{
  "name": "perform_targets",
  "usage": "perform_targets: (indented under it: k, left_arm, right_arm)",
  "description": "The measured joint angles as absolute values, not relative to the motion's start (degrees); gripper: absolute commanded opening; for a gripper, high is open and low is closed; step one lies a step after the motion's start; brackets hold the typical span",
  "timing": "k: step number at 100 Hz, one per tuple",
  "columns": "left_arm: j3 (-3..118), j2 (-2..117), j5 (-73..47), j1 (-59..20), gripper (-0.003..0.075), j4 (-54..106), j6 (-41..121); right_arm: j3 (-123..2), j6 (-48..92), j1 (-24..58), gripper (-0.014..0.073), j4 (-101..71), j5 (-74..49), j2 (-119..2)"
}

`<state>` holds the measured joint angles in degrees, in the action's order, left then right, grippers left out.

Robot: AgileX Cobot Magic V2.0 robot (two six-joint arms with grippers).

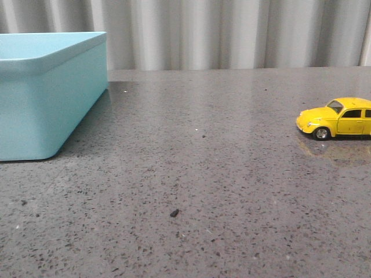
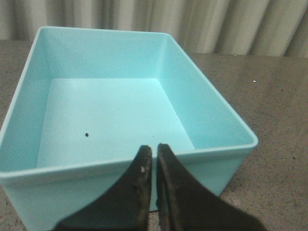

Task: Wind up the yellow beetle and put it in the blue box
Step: 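Move the right gripper down onto the roof of the yellow toy car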

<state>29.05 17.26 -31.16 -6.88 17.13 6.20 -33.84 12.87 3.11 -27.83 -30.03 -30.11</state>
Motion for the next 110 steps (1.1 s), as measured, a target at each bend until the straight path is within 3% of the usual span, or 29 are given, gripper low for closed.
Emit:
perform_targets:
  k: [25, 39, 61, 110]
  left_arm:
    - [30.72, 17.88, -31.70, -12.25, -0.0021, 17.02, 8.33]
    - [30.72, 17.88, -31.90, -13.23, -0.0021, 16.92, 8.55]
    - [30.72, 17.88, -31.95, -13.23, -0.0021, 16.92, 8.55]
    - [30.72, 17.88, -31.95, -13.23, -0.0021, 16.92, 8.55]
  right_arm:
    - [-53.55, 12.87, 3.11, -0.0039, -23.44, -55.39, -55.09]
    - [-63.47, 12.61, 3.11, -0.0039, -21.15, -63.46, -65.05]
    - [-72.07, 9.99, 3.11, -0.0039, -15.42, -66.36, -72.39]
    - [-72.32, 9.47, 7.72, -0.0039, -13.05, -65.28, -82.13]
